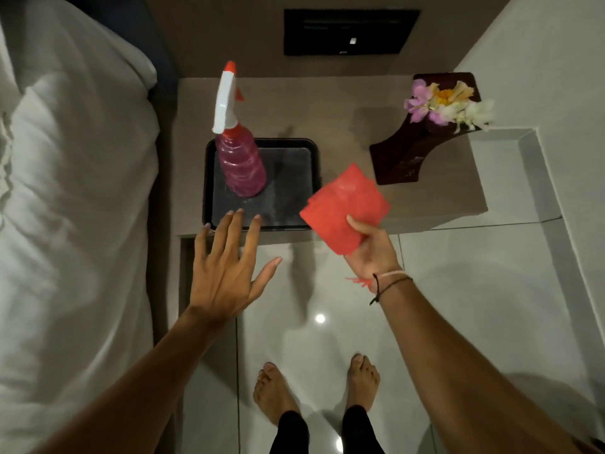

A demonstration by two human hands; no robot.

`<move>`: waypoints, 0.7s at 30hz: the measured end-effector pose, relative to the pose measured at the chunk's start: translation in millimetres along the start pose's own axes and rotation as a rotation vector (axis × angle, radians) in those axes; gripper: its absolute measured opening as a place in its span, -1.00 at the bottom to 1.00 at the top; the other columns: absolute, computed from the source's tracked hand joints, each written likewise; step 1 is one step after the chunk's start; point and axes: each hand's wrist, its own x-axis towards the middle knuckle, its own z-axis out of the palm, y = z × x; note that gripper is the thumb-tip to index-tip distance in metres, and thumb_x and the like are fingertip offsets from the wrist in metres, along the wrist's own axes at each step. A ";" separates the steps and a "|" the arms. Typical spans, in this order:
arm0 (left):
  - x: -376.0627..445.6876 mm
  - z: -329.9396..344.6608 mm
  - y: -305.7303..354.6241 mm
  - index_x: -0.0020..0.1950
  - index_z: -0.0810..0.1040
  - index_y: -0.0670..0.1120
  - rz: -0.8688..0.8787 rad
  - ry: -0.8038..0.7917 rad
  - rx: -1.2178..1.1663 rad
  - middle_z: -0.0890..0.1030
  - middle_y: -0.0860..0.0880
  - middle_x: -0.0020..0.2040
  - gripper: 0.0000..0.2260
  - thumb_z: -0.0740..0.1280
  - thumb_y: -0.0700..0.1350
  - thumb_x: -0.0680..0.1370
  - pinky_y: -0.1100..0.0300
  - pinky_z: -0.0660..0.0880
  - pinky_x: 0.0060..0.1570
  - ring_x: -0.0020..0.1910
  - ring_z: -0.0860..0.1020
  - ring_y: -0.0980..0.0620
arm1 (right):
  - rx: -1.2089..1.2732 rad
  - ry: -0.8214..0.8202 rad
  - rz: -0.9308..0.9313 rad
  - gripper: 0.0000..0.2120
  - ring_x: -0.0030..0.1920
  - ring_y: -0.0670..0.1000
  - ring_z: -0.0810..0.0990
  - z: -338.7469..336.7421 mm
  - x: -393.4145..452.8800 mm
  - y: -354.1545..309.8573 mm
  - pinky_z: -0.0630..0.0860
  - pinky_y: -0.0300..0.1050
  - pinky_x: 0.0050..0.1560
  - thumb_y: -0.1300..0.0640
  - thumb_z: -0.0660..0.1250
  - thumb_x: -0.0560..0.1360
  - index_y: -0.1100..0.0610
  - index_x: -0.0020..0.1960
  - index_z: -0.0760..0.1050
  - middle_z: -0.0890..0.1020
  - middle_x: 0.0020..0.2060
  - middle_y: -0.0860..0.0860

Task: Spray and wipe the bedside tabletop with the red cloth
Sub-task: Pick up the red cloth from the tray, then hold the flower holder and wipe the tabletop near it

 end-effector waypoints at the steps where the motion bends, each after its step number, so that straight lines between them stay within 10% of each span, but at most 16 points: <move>1: 7.4 -7.4 14.0 0.55 0.34 -0.13 0.018 0.037 -0.021 0.42 -0.27 0.51 -0.31 0.06 0.32 0.60 -0.29 0.36 0.43 0.48 0.42 -0.25 | 0.057 0.009 0.000 -0.58 0.10 0.11 0.70 -14.9 -13.1 -3.7 0.65 0.02 0.15 0.36 0.31 0.50 0.25 0.35 0.49 0.71 0.13 0.14; 10: 120.2 -99.9 131.7 0.62 0.20 -0.09 0.279 0.350 -0.170 0.30 -0.24 0.59 -0.35 0.05 0.27 0.65 -0.19 0.20 0.56 0.59 0.26 -0.20 | 0.347 0.138 -0.104 -0.52 -0.05 0.11 0.77 -95.1 -63.0 -46.9 0.72 0.06 -0.01 0.39 0.38 0.38 0.19 0.28 0.52 0.73 0.04 0.13; 21: 243.6 -110.7 215.1 0.66 -0.08 0.07 0.574 0.062 0.005 -0.09 -0.23 0.68 -0.26 0.13 0.30 0.59 -0.20 -0.05 0.63 0.66 -0.09 -0.25 | 0.188 0.247 -0.166 -0.56 0.15 0.18 0.62 -117.4 -49.3 -80.4 0.55 0.10 0.23 0.45 0.32 0.51 0.21 0.35 0.47 0.62 0.17 0.17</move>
